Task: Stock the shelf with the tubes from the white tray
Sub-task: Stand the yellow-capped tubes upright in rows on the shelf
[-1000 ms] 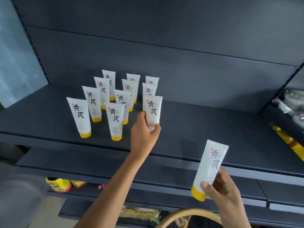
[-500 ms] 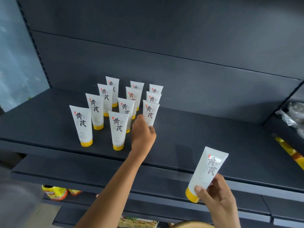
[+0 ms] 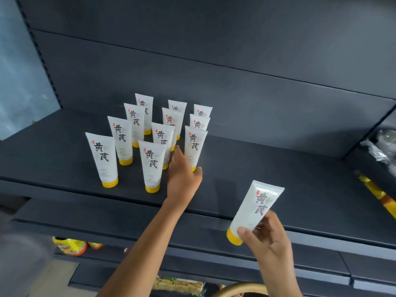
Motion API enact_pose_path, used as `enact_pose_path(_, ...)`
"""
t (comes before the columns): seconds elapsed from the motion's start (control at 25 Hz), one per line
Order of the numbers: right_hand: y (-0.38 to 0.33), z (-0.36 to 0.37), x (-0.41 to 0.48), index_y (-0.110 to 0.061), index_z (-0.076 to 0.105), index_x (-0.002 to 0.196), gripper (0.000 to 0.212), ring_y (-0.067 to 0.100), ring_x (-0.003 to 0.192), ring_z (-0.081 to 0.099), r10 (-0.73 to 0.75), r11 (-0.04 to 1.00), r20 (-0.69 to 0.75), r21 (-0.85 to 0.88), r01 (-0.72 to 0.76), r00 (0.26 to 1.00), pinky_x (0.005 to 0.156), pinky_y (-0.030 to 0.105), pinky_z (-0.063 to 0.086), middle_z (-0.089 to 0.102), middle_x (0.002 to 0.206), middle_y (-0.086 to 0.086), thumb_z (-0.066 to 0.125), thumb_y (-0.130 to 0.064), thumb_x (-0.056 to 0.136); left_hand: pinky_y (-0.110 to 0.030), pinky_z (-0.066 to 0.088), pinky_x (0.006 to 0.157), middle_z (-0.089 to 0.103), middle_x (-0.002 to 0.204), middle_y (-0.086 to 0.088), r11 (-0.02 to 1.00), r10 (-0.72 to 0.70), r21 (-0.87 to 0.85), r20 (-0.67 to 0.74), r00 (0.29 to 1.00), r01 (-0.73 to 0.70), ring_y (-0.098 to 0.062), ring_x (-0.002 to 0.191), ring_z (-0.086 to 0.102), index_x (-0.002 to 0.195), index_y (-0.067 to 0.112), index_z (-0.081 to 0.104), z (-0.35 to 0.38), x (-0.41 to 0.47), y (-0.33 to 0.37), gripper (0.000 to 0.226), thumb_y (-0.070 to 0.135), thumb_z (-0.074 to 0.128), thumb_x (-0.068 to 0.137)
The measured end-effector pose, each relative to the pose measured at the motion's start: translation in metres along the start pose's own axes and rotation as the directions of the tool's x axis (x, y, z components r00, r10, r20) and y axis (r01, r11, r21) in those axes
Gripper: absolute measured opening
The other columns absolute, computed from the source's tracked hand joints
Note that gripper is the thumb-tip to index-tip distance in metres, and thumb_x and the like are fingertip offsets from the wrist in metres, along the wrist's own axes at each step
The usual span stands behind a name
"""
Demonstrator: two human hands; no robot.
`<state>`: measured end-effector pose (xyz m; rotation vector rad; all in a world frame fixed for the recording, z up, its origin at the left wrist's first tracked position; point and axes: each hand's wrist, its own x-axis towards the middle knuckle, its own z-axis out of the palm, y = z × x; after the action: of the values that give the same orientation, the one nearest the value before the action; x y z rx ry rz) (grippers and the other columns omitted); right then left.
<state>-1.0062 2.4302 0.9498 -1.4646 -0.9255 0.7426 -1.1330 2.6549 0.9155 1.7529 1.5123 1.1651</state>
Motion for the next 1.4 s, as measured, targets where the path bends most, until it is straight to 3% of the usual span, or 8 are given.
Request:
enact_pose_path(0.16,-0.009,0.015,0.013,-0.024,0.069,0.102,0.033,0.014,0.084,0.071,-0.022,0.998,-0.027,0.052,0.023,0.999,0.072,0.026,0.058,0.075,0.094,-0.001,0.077,0.001,0.083,-0.041,0.047,0.111,0.043,0.157,-0.006,0.996,-0.080,-0.038,0.065,0.995,0.082,-0.023,0.141,0.047,0.159,0.013,0.021,-0.021,-0.048,0.009,0.085,0.027,0.070,0.090)
enact_pose_path(0.28,-0.016,0.029,0.030,-0.024,0.067,0.105,0.033,0.011,0.088,0.071,-0.072,0.997,0.000,0.026,0.072,0.997,0.072,0.021,0.057,0.075,0.097,-0.005,0.078,-0.003,0.083,-0.033,0.055,0.094,0.059,0.131,0.007,0.970,0.017,-0.242,0.011,1.000,-0.014,-0.009,0.117,0.060,0.140,0.019,0.053,-0.036,-0.091,0.016,0.047,0.010,0.063,0.095)
enact_pose_path(0.36,-0.016,0.044,0.045,-0.030,0.067,0.106,0.036,0.010,0.093,0.071,-0.102,0.995,0.024,-0.017,0.103,0.994,0.075,0.023,0.058,0.073,0.103,-0.005,0.081,-0.007,0.082,-0.027,0.056,0.085,0.064,0.118,0.011,0.939,0.011,-0.345,0.019,1.000,-0.004,-0.008,0.107,0.065,0.125,0.023,0.066,-0.047,-0.109,0.018,0.036,0.003,0.058,0.097)
enact_pose_path(0.6,-0.003,0.091,0.075,-0.029,0.066,0.111,0.037,0.007,0.102,0.068,-0.196,0.970,0.110,-0.120,0.209,0.974,0.082,0.024,0.059,0.068,0.110,-0.008,0.084,-0.017,0.081,-0.016,0.053,0.090,0.067,0.125,0.012,0.888,-0.020,-0.455,0.093,0.995,0.061,-0.003,0.116,0.064,0.131,0.024,0.065,-0.057,-0.119,0.012,0.046,-0.005,0.054,0.096)
enact_pose_path(0.84,0.005,0.116,0.079,-0.050,0.053,0.103,0.041,0.001,0.104,0.062,-0.170,0.952,0.185,-0.222,0.209,0.968,0.080,0.023,0.059,0.059,0.112,-0.017,0.081,-0.027,0.085,-0.010,0.051,0.085,0.063,0.131,0.013,0.867,-0.100,-0.484,0.068,0.993,0.120,0.007,0.115,0.061,0.138,0.022,0.058,-0.060,-0.109,0.005,0.045,0.001,0.054,0.099)
enact_pose_path(0.96,0.005,0.121,0.081,-0.050,0.050,0.107,0.043,-0.003,0.104,0.059,-0.158,0.945,0.268,-0.237,0.224,0.950,0.082,0.024,0.059,0.054,0.113,-0.020,0.079,-0.026,0.085,-0.010,0.051,0.088,0.063,0.132,0.011,0.855,-0.120,-0.502,0.053,0.991,0.130,0.006,0.118,0.060,0.139,0.023,0.056,-0.058,-0.107,0.003,0.045,0.002,0.054,0.099)
enact_pose_path(1.12,0.016,0.124,0.084,-0.031,0.054,0.114,0.033,0.005,0.104,0.055,-0.175,0.884,0.294,-0.373,0.281,0.940,0.084,0.027,0.056,0.054,0.109,-0.016,0.073,-0.025,0.088,-0.017,0.052,0.098,0.060,0.137,0.010,0.850,-0.125,-0.510,0.053,0.991,0.134,0.001,0.125,0.058,0.142,0.023,0.054,-0.056,-0.106,-0.001,0.047,0.004,0.055,0.099)
enact_pose_path(1.4,0.021,0.125,0.081,-0.026,0.054,0.110,0.027,0.007,0.096,0.045,-0.200,0.755,0.275,-0.568,0.327,0.940,0.085,0.024,0.030,0.051,0.101,-0.016,0.068,-0.027,0.087,-0.023,0.053,0.102,0.060,0.137,0.008,0.847,-0.117,-0.515,0.059,0.991,0.131,-0.005,0.127,0.058,0.141,0.021,0.054,-0.055,-0.107,-0.003,0.048,0.001,0.056,0.098)
